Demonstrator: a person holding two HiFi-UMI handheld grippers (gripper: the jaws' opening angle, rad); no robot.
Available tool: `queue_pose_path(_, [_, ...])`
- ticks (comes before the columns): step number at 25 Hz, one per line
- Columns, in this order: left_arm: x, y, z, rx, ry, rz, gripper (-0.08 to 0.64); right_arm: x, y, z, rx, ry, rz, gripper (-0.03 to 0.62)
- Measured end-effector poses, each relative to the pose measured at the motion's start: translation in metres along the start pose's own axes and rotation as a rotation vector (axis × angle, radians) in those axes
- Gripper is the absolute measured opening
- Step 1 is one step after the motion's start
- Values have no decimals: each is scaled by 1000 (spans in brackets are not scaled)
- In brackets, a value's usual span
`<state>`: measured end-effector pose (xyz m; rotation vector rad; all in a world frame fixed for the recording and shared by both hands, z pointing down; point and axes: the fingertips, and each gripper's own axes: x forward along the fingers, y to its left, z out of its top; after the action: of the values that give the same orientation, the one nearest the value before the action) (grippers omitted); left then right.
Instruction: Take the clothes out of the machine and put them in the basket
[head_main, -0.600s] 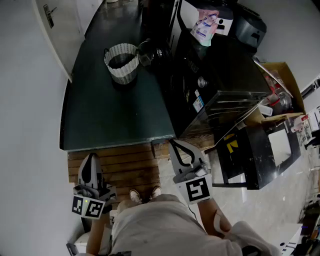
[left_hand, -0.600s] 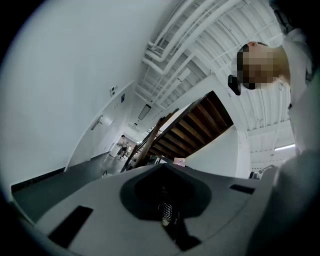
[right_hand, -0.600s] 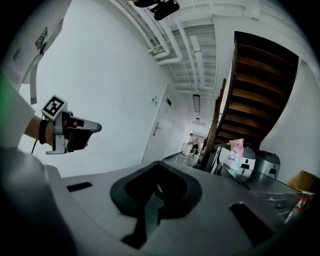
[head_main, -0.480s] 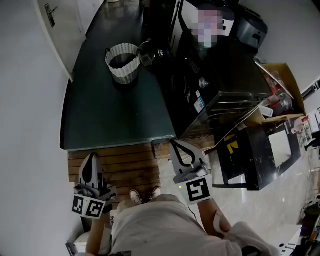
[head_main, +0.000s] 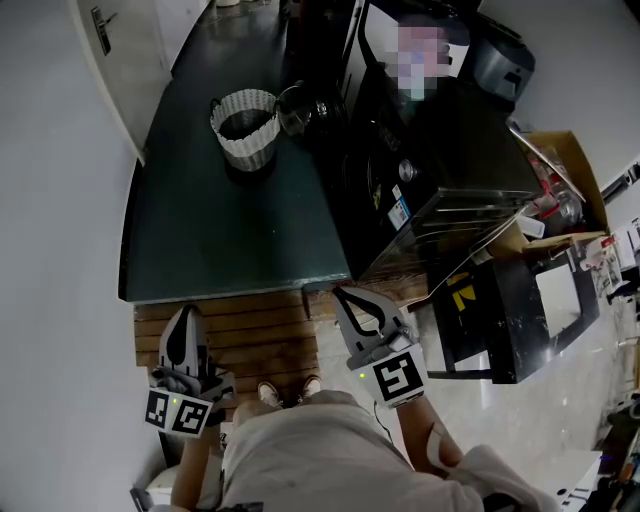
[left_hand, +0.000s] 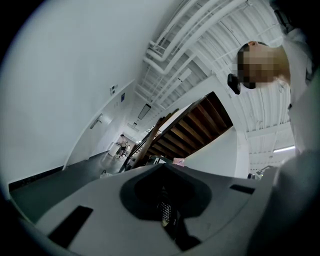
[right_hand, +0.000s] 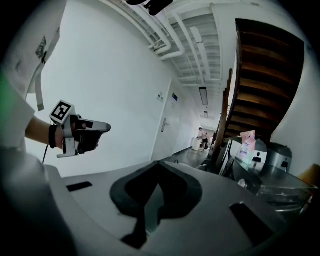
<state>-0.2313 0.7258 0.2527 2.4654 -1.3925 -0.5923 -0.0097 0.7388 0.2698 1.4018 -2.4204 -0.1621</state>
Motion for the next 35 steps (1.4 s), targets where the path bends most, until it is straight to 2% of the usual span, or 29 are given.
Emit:
queue_pose_path(3, [1, 2, 3, -1, -3, -1, 14, 5, 6, 2, 19, -16, 38, 23])
queue_pose_path(5, [0, 5, 4, -3, -5, 0, 14, 9, 8, 4, 17, -30, 41, 160])
queue_pose_path(9, [-5, 15, 9, -9, -11, 3, 14, 15, 12, 10, -14, -27, 34, 287])
queue_pose_path(11, [-8, 21, 13, -12, -16, 3, 14, 19, 15, 15, -12, -39, 42, 388])
queue_pose_path(13, [-12, 27, 19, -13, -22, 6, 14, 22, 16, 20, 3, -50, 41, 425])
queue_pose_path(20, [-45, 72, 38, -35, -29, 33, 14, 40, 31, 26, -39, 13, -12, 451])
queue_pose_path(24, [-52, 94, 28, -80, -8, 35, 14, 44, 42, 27, -52, 30, -54, 450])
queue_pose_path(29, [-33, 94, 16, -102, 22, -10, 14, 51, 35, 19, -39, 76, -80, 449])
queue_pose_path(35, [8, 138, -7, -118, 75, 21, 14, 105, 17, -15, -5, 135, -63, 449])
